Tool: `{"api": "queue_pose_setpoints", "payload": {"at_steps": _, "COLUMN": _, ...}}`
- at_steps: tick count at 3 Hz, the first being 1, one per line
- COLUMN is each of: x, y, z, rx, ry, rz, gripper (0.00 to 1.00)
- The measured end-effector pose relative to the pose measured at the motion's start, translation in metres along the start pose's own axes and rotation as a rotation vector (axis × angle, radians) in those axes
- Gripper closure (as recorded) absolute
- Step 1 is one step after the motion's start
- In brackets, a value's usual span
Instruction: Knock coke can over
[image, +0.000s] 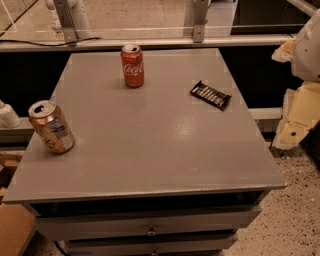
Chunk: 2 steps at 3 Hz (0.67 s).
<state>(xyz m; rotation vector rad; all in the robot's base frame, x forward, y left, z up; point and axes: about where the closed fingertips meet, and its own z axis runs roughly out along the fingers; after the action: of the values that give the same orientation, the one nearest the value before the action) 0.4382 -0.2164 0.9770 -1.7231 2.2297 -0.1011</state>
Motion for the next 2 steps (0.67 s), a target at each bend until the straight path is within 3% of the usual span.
{"api": "queue_pose_setpoints", "payload": {"at_steps": 1, "x": 0.000, "y": 0.000, "z": 0.000, "rx": 0.000, "ry": 0.000, "rz": 0.000, "gripper": 0.00}}
{"api": "queue_pose_setpoints", "payload": {"at_steps": 2, "x": -0.004, "y": -0.012, "z": 0.011, "rx": 0.015, "ry": -0.045, "rz": -0.013, "gripper": 0.00}}
